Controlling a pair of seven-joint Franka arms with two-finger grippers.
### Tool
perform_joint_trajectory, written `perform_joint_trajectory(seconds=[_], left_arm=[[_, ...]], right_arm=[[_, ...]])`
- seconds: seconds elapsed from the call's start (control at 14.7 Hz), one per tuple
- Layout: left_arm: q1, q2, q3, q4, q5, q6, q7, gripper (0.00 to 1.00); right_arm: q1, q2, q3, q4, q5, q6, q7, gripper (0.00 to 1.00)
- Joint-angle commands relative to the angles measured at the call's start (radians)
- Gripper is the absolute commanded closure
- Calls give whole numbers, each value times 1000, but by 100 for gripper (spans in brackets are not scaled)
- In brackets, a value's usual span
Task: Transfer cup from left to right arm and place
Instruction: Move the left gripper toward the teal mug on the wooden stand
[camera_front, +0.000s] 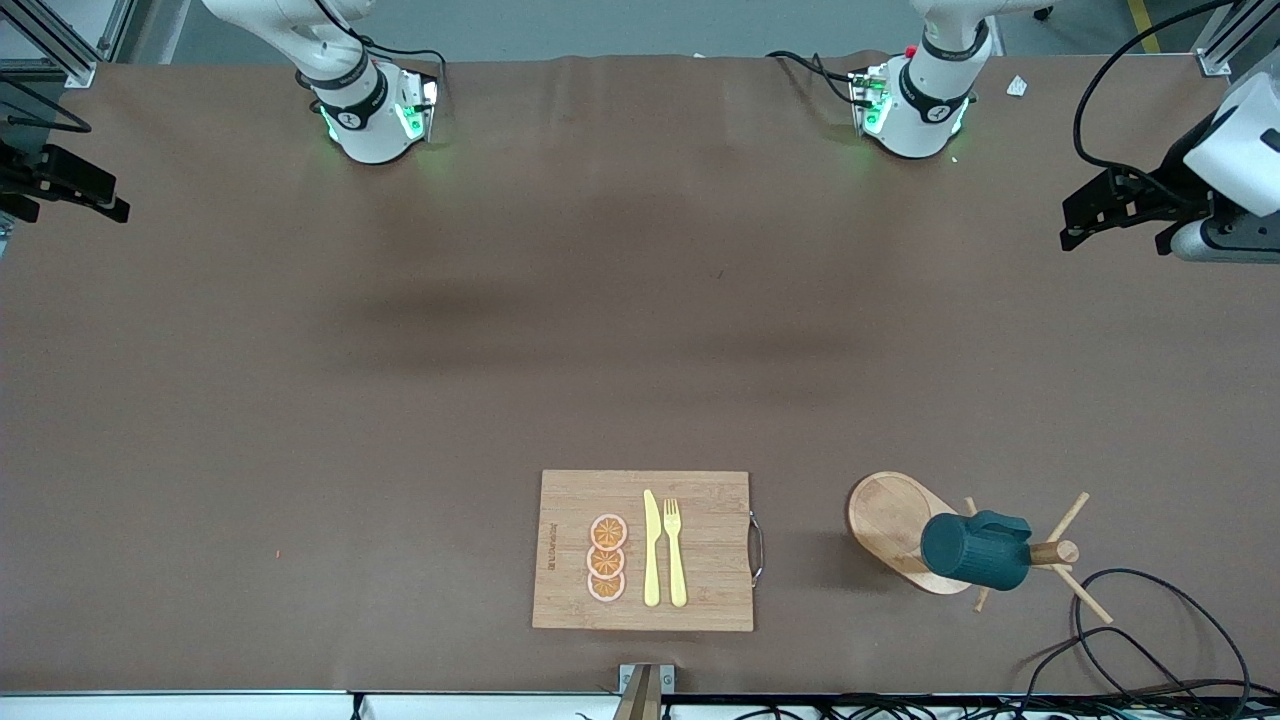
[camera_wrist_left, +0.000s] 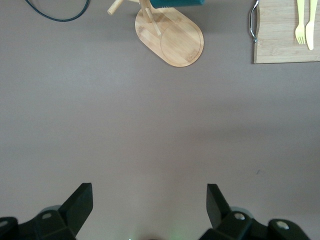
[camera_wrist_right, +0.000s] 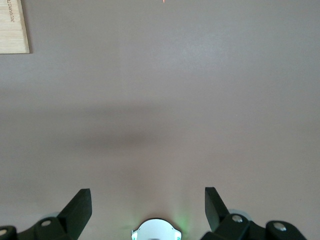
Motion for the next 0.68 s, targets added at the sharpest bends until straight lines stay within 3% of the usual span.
perform_joint_trajectory(seconds=[0.0, 0.61], left_arm=[[8, 41, 10, 41, -18, 9, 10, 0], [14, 67, 25, 79, -11, 46, 3, 0]], right_arm=[[-5, -5, 4, -1, 11, 4, 15, 0], [-2, -5, 5, 6, 12, 2, 15, 0]])
